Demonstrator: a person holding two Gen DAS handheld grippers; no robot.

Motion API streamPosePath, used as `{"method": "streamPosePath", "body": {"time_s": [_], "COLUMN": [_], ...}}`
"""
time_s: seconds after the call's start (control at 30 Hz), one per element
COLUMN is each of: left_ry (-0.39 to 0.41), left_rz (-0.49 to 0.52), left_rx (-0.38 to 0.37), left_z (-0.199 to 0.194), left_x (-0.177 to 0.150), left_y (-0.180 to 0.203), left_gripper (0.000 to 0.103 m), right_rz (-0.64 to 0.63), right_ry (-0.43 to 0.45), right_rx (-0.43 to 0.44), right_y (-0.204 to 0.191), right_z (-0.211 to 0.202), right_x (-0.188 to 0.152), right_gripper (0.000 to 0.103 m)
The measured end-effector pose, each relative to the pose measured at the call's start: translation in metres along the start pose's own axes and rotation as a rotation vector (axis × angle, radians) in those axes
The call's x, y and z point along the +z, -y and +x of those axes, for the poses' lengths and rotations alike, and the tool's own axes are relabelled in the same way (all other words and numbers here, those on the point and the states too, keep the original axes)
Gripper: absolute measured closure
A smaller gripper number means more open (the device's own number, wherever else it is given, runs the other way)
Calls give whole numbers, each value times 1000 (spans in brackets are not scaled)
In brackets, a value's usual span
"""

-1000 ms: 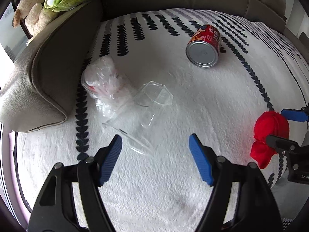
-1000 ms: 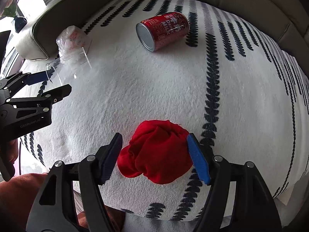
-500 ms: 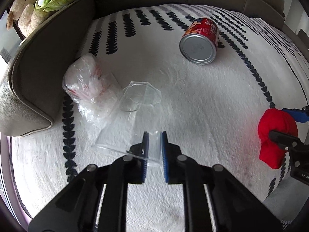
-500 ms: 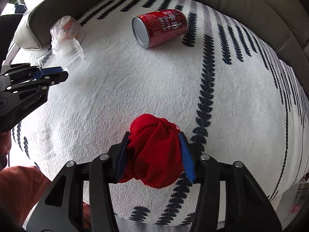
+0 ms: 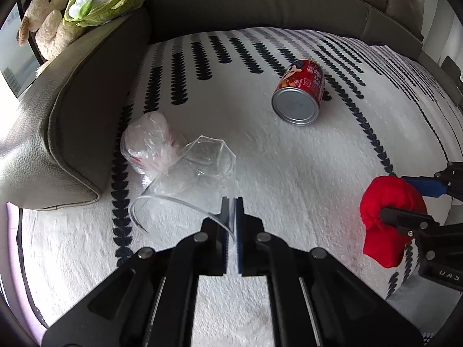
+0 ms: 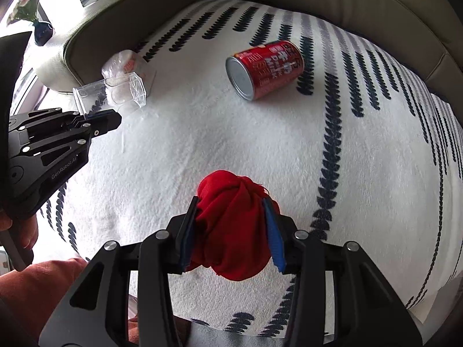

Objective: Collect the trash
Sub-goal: 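Carry the red cloth and clear cup with both tools toward the grey bin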

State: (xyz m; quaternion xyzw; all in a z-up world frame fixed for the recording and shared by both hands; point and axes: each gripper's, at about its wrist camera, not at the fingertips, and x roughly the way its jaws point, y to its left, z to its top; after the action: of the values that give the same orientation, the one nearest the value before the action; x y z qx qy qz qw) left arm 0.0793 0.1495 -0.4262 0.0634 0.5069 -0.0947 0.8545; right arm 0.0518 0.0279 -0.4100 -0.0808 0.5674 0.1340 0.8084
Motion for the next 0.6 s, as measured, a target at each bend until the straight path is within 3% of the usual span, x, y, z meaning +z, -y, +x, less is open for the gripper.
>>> {"method": "streamPosePath", "body": {"time_s": [0.3, 0.6], "left_ry": [38, 48], "left_rz": [-72, -197], "left_rx": [2, 68], "left_z": [-39, -86], "left_x": [-6, -47], "left_y": [-33, -110], "left_gripper": [99, 99], "right_rz": [-84, -236], "right_ry": [1, 7], "right_rx": [45, 118], "right_y": [-38, -131], "right_z": [-7, -10], "right_x": [20, 52], "right_gripper": [62, 62]}}
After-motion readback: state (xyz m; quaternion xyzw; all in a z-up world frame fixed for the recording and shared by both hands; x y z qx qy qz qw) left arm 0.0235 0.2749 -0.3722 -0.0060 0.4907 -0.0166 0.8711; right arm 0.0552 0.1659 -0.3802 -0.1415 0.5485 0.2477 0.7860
